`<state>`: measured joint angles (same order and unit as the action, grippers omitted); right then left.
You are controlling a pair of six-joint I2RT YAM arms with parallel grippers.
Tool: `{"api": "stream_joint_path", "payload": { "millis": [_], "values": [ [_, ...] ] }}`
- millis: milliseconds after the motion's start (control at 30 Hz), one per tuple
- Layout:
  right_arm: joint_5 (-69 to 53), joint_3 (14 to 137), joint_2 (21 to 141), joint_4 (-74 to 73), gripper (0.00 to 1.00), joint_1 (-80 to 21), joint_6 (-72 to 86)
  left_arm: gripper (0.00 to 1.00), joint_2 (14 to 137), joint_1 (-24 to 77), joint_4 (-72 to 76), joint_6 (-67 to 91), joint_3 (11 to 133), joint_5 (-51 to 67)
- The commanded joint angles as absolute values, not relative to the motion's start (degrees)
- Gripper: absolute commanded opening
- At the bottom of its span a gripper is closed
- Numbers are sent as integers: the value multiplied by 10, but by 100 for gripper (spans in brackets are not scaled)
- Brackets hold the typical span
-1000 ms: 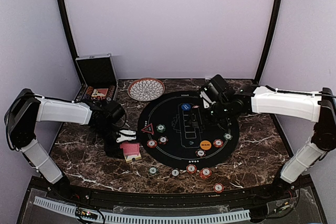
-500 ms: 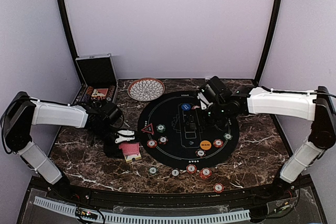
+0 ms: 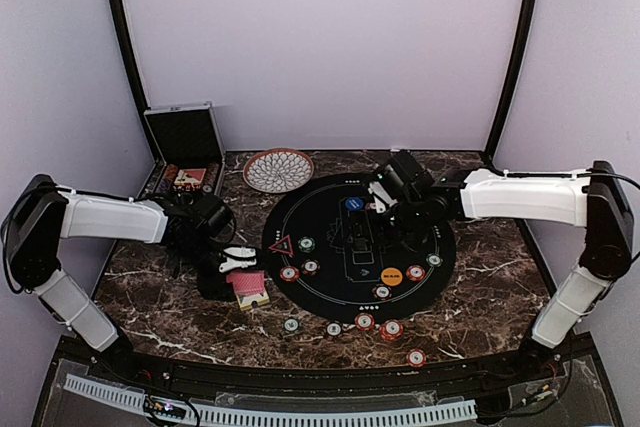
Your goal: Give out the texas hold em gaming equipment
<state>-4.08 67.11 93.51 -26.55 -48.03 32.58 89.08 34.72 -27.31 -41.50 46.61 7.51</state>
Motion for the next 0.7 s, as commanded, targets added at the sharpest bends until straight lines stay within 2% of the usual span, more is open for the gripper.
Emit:
{"api": "stream_joint_path", "payload": {
  "millis": [0, 367, 667],
  "values": [
    [-69, 688, 952, -240, 90, -486, 336, 0, 868, 344, -306, -398, 490, 86],
    [-144, 700, 978, -184, 87, -485, 355, 0, 854, 345, -346, -383, 526, 93],
    [-238, 716, 999, -111, 85, -480, 391, 0, 836, 345, -423, -350, 621, 114]
  ]
}}
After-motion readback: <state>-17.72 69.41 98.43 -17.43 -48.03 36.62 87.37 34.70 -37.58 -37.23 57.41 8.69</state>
